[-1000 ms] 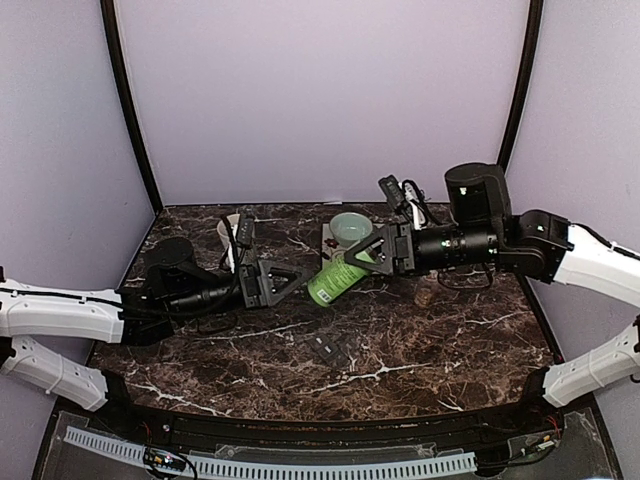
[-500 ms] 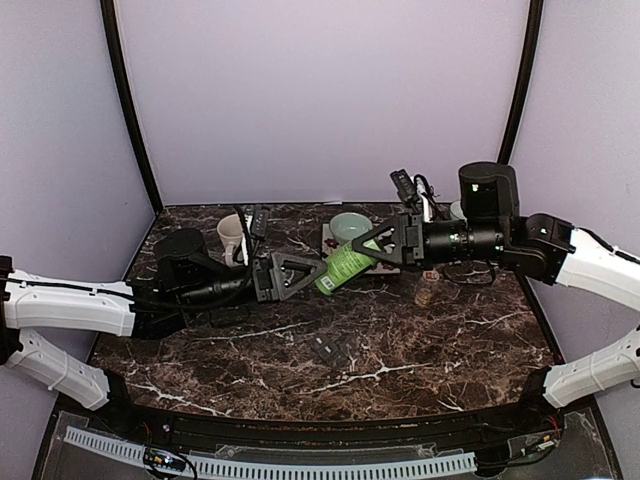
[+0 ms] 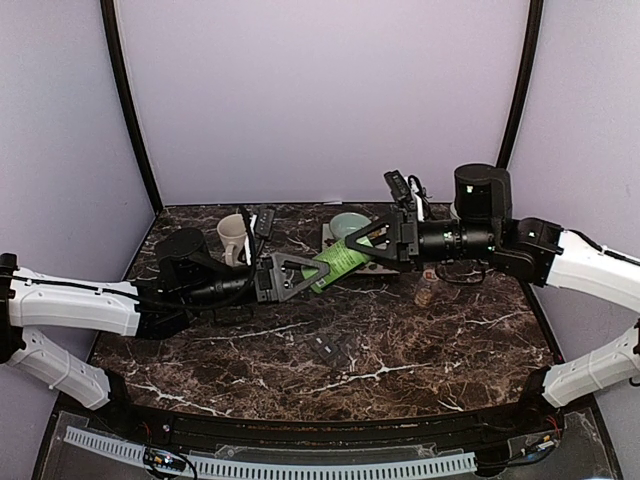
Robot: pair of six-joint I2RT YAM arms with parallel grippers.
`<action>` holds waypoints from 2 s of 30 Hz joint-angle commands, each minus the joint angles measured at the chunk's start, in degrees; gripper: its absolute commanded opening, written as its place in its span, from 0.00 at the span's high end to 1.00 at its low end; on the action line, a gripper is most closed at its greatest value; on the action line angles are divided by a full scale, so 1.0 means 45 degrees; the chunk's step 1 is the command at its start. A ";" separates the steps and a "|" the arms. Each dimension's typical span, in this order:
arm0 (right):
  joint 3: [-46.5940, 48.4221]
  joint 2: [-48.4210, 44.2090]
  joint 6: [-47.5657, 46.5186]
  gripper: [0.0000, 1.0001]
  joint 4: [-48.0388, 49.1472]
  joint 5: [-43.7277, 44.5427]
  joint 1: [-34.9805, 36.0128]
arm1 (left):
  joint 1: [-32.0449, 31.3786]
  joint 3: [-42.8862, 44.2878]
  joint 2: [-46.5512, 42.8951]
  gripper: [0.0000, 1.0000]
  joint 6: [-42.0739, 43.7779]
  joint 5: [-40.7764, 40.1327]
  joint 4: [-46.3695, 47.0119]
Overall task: Sort the pills into containers
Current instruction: Pass from the right arm to the left
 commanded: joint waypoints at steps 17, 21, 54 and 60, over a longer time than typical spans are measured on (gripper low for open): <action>-0.0721 0.0412 0.1486 0.75 0.3201 -0.0906 -0.0306 | 0.0095 0.0460 0.0131 0.14 -0.0279 0.0697 0.1079; -0.0799 0.0480 0.1544 0.75 0.3329 -0.0929 -0.0308 | 0.0158 0.0399 0.0076 0.17 -0.0251 0.0592 0.1173; -0.0774 0.0488 0.0968 0.36 0.2736 -0.2059 -0.0930 | 0.1110 -0.0391 0.0051 1.00 -0.0529 0.1661 0.2000; -0.0585 0.0375 0.0514 0.31 0.1986 -0.2127 -0.1020 | 0.1580 -0.0694 -0.0302 1.00 -0.0521 0.2335 0.1738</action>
